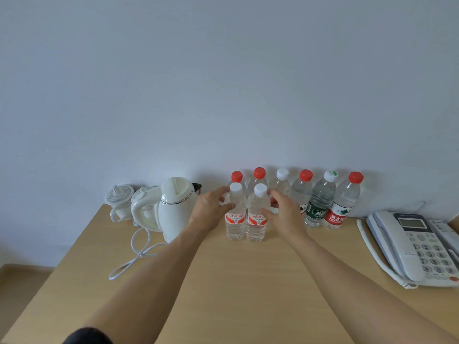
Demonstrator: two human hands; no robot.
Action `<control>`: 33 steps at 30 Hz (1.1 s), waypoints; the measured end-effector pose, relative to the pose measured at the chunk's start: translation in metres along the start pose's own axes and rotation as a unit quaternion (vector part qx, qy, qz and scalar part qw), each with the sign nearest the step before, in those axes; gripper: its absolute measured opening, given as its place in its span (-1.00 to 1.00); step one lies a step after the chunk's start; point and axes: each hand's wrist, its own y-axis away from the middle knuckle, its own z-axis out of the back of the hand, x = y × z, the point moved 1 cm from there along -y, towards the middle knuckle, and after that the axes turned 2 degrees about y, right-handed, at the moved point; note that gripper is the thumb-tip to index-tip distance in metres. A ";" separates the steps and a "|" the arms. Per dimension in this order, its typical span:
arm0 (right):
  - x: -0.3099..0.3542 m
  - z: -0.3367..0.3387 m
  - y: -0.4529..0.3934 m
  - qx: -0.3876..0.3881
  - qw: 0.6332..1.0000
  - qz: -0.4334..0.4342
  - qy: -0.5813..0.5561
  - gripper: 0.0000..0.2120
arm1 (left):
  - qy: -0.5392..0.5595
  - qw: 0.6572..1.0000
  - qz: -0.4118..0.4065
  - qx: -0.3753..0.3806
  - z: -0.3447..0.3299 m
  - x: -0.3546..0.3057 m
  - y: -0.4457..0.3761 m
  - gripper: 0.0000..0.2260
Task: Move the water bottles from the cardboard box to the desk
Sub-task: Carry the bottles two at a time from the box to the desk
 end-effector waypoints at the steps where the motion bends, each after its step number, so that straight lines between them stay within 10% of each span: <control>1: 0.000 0.000 0.000 0.001 1.000 -0.002 -0.001 -0.58 | 0.002 1.000 0.001 0.003 0.000 0.000 0.000 -0.60; 28: 0.009 0.005 0.006 0.033 0.998 -0.043 0.026 -0.51 | -0.046 0.997 0.020 0.064 0.006 -0.007 0.002 -0.52; 33: 0.010 0.022 0.003 0.031 0.996 -0.062 0.064 -0.52 | -0.076 0.997 0.026 -0.018 0.025 -0.015 -0.004 -0.56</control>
